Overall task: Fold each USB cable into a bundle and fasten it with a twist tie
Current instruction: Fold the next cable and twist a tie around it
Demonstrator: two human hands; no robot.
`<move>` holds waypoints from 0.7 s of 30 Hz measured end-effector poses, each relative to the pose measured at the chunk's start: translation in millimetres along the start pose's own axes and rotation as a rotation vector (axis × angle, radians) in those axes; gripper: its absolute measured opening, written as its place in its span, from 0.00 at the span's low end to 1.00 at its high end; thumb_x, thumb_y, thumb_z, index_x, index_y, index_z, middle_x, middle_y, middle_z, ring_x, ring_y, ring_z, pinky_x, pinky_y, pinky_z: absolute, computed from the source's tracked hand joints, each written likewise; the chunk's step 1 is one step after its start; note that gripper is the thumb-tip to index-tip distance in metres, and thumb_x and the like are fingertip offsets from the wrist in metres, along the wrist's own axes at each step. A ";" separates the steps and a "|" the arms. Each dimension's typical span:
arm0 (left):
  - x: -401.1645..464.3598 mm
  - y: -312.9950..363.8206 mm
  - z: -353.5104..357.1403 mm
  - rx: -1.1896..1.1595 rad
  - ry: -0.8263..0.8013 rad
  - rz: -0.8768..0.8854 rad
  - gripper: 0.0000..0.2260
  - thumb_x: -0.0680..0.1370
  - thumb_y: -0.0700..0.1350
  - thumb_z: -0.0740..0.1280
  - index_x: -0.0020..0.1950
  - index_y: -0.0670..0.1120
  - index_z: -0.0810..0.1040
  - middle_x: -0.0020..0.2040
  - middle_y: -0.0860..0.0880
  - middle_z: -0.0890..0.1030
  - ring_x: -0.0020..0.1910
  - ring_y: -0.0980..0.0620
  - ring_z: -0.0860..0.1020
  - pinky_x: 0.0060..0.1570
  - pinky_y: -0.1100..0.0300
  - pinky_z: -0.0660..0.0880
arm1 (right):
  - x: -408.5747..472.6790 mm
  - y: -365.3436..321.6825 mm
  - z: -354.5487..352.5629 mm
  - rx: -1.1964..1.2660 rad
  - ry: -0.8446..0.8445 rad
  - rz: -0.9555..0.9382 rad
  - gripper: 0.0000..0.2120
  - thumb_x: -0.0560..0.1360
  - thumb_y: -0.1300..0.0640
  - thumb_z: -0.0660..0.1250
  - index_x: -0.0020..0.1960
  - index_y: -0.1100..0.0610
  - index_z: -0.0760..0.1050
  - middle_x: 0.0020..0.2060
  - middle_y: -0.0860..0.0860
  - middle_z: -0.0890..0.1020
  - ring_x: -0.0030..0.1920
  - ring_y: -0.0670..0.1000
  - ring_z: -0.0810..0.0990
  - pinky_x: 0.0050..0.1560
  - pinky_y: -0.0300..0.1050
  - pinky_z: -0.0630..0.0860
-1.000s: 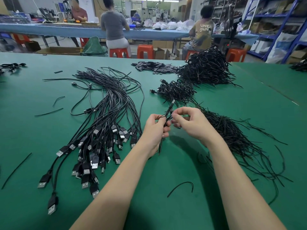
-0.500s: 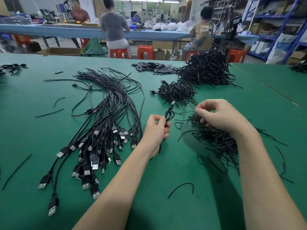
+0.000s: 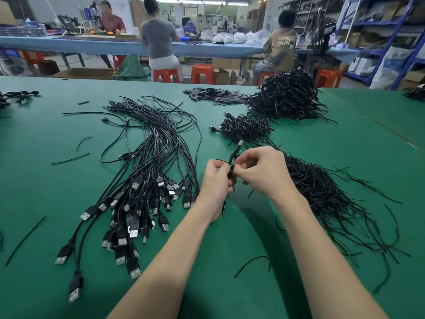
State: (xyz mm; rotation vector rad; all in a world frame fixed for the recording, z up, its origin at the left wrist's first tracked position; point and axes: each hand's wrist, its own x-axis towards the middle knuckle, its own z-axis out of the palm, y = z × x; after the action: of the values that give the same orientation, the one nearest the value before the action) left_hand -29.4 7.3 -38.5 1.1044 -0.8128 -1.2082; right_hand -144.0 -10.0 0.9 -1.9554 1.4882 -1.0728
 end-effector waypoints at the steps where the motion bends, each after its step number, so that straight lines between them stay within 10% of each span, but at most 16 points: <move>1: 0.4 -0.6 0.2 0.032 0.001 0.008 0.06 0.83 0.39 0.57 0.46 0.46 0.66 0.38 0.49 0.72 0.27 0.58 0.67 0.23 0.67 0.61 | 0.1 -0.4 0.6 -0.009 0.008 0.003 0.07 0.66 0.60 0.74 0.33 0.50 0.82 0.27 0.44 0.83 0.27 0.44 0.81 0.38 0.46 0.84; 15: -4.0 11.5 -4.8 -0.274 -0.158 -0.093 0.04 0.84 0.40 0.55 0.49 0.43 0.65 0.34 0.47 0.73 0.26 0.55 0.66 0.24 0.65 0.59 | -1.0 15.1 -14.3 0.855 -0.337 0.668 0.07 0.74 0.67 0.73 0.49 0.59 0.79 0.31 0.50 0.84 0.27 0.43 0.79 0.27 0.33 0.77; 21: -13.9 26.4 -14.4 -0.093 -0.481 -0.126 0.08 0.82 0.40 0.58 0.46 0.43 0.73 0.36 0.46 0.77 0.30 0.54 0.66 0.27 0.65 0.61 | 0.3 27.7 -32.1 0.887 -0.400 0.599 0.24 0.62 0.62 0.76 0.56 0.55 0.74 0.34 0.49 0.80 0.28 0.43 0.75 0.27 0.33 0.71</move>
State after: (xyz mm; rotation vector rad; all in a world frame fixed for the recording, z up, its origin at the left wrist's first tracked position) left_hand -10.9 23.8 -16.6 0.8054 -1.0474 -1.6350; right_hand -186.0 -15.8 -0.6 -0.9395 0.9990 -0.7910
